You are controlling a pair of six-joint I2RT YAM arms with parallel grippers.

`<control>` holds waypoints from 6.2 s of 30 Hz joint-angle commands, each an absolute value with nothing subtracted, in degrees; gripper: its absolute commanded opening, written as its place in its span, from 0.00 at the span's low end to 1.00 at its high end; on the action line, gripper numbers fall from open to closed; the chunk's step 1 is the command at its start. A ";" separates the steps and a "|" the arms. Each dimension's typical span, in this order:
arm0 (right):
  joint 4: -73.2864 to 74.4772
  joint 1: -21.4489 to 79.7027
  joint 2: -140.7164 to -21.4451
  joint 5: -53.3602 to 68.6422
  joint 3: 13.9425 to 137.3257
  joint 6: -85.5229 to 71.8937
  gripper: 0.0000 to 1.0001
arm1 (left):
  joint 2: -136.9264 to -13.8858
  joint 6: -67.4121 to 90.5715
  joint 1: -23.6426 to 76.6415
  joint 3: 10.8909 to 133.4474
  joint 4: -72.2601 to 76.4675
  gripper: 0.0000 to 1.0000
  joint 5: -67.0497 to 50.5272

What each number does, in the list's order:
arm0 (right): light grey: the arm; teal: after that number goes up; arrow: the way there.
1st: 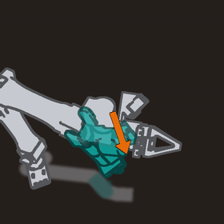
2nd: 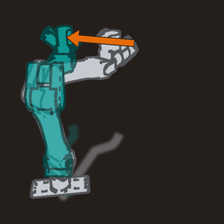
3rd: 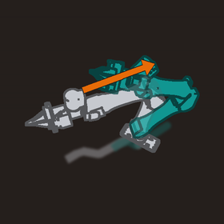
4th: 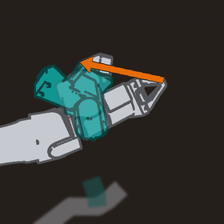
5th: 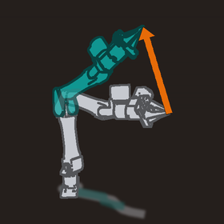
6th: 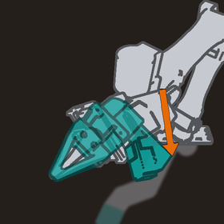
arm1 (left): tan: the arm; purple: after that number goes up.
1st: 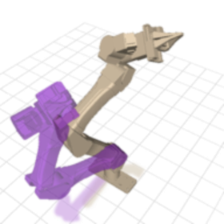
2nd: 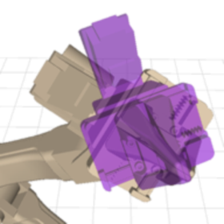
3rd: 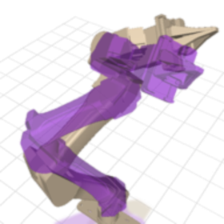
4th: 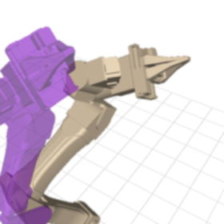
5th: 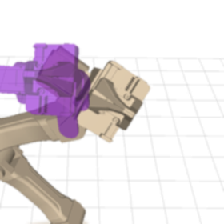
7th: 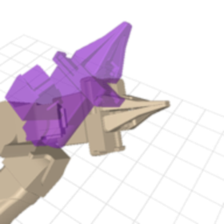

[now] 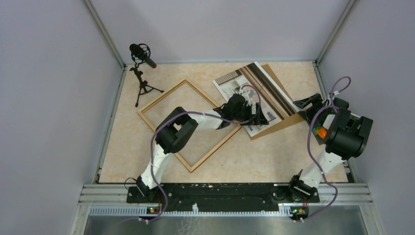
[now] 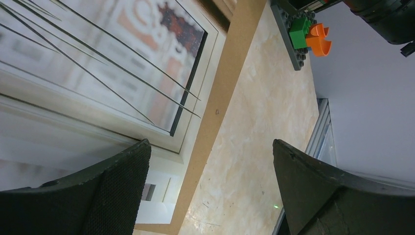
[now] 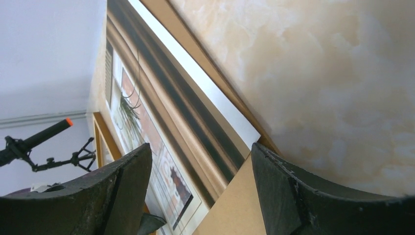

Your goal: Put the photo into the frame

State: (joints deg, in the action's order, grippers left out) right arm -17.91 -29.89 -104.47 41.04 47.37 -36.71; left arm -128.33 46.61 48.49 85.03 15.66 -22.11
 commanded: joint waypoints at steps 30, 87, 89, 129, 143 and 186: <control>-9.86 -27.51 -110.33 31.82 57.63 -31.30 0.77 | -129.48 45.05 47.38 81.75 8.70 0.98 -22.93; -14.57 -13.90 -100.76 33.39 47.00 -42.01 0.75 | -124.61 29.18 42.62 98.71 -7.02 0.98 -14.52; -15.25 -11.88 -95.60 32.00 42.41 -45.26 0.75 | -124.40 30.10 40.14 97.88 -6.71 0.98 -15.06; -50.62 23.47 -92.14 -4.76 17.03 -78.52 0.57 | -126.23 47.20 29.18 81.02 5.54 0.98 -25.76; -60.54 22.87 -97.00 -7.31 23.18 -73.13 0.36 | -125.69 46.43 28.92 80.77 5.54 0.98 -26.18; 15.25 49.11 -80.08 18.93 68.26 75.72 0.00 | -35.94 14.60 29.00 83.31 -9.57 0.99 18.19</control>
